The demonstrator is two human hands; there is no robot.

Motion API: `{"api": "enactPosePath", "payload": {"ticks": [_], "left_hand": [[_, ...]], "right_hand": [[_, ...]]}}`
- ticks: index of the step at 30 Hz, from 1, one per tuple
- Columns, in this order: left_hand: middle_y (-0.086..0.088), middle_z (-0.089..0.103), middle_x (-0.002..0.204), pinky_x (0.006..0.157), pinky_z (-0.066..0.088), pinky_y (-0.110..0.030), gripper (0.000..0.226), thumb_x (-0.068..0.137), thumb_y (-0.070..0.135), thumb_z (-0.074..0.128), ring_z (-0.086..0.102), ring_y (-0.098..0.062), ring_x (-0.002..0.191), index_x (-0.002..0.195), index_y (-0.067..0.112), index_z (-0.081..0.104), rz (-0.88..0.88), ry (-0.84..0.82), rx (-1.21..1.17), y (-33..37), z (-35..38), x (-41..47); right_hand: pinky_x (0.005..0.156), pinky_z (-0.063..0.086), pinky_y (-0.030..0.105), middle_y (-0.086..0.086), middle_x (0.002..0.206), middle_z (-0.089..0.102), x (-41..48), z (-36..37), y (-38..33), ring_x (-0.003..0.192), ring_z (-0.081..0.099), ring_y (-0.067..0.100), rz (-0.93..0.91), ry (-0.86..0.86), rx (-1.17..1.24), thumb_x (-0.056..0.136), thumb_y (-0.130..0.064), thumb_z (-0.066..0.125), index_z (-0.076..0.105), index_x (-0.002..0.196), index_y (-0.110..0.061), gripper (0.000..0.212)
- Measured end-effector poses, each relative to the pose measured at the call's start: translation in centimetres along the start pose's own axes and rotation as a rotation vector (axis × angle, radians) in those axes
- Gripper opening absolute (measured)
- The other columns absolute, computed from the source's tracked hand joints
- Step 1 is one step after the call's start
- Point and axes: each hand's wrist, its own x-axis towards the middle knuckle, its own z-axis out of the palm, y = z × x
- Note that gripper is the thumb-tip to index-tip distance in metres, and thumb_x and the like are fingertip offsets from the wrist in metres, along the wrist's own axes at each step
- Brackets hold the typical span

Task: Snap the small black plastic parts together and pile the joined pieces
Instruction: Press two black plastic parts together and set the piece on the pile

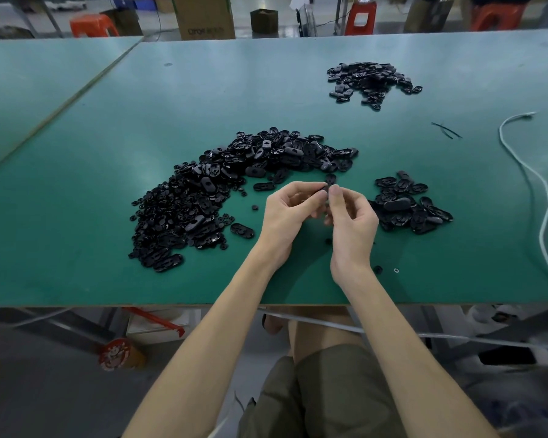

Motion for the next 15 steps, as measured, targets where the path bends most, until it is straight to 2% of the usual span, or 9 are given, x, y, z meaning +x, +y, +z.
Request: {"api": "enactPosePath", "payload": {"ticks": [4, 10, 15], "left_hand": [[-0.012, 0.077, 0.096, 0.079, 0.056, -0.030, 0.019, 0.093, 0.007, 0.075, 0.069, -0.016, 0.078, 0.111, 0.005, 0.076, -0.003, -0.020, -0.032, -0.07, -0.15, 0.06], [-0.016, 0.075, 0.096, 0.082, 0.054, -0.038, 0.018, 0.092, 0.005, 0.073, 0.062, -0.019, 0.076, 0.111, 0.005, 0.077, -0.009, -0.022, -0.007, -0.18, 0.02, 0.14], [-0.019, 0.076, 0.098, 0.075, 0.056, -0.028, 0.017, 0.093, 0.003, 0.072, 0.065, -0.019, 0.076, 0.110, 0.002, 0.076, -0.009, -0.013, 0.019, -0.05, 0.07, 0.05]], "right_hand": [[0.064, 0.051, 0.023, 0.005, 0.084, 0.071, -0.12, -0.08, -0.31, 0.065, 0.059, 0.008, -0.016, 0.002, -0.010, 0.099, -0.017, 0.071, 0.070, 0.096, -0.010, 0.008], [0.065, 0.051, 0.024, 0.002, 0.077, 0.067, -0.13, -0.19, -0.44, 0.064, 0.056, 0.010, -0.004, 0.028, 0.012, 0.099, -0.019, 0.071, 0.068, 0.087, -0.013, 0.014], [0.068, 0.051, 0.026, 0.004, 0.081, 0.068, -0.07, -0.26, -0.39, 0.073, 0.057, 0.014, -0.012, 0.027, 0.004, 0.098, -0.019, 0.072, 0.068, 0.087, -0.014, 0.013]]}}
